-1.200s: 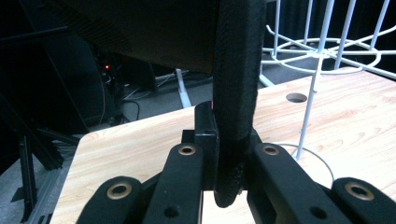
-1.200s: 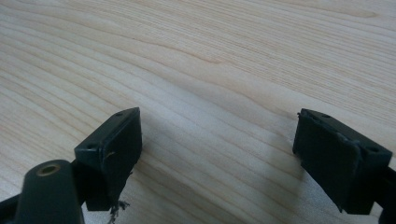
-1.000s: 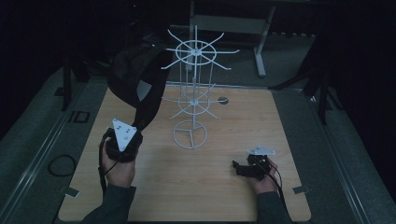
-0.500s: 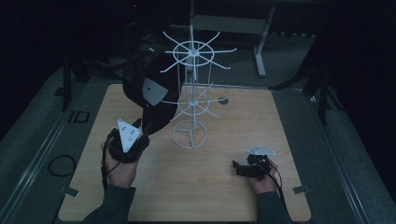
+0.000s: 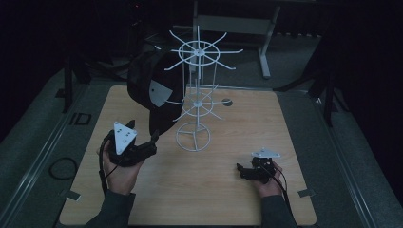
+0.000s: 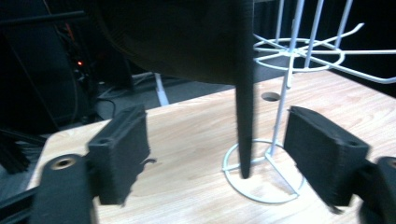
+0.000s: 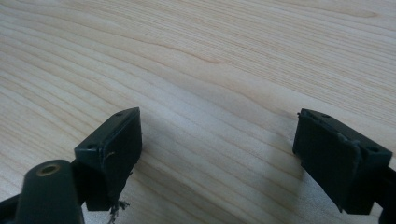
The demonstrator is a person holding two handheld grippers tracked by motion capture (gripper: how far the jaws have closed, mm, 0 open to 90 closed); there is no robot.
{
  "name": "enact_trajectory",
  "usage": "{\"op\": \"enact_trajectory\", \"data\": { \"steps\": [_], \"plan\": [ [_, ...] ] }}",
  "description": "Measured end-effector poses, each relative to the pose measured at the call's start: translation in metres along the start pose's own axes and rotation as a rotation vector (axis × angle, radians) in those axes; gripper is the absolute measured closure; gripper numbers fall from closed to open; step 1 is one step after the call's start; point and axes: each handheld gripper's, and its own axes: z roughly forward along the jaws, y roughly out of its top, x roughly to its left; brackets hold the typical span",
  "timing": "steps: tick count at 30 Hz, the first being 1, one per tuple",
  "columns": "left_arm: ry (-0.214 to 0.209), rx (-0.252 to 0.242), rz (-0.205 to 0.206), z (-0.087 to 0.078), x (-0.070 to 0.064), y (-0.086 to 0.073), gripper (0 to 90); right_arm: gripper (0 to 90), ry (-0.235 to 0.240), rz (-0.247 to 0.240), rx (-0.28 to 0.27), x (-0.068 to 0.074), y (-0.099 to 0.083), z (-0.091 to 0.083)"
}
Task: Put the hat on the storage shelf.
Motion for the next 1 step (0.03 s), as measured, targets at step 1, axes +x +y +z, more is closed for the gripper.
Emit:
{"op": "enact_trajectory", "data": {
  "steps": [1],
  "plan": [
    [-0.01, 0.0, -0.008, -0.0006, 0.0004, -0.0003, 18.5, 15.3, 0.0, 0.0, 0.0, 0.0, 0.0, 0.0]
  ]
}}
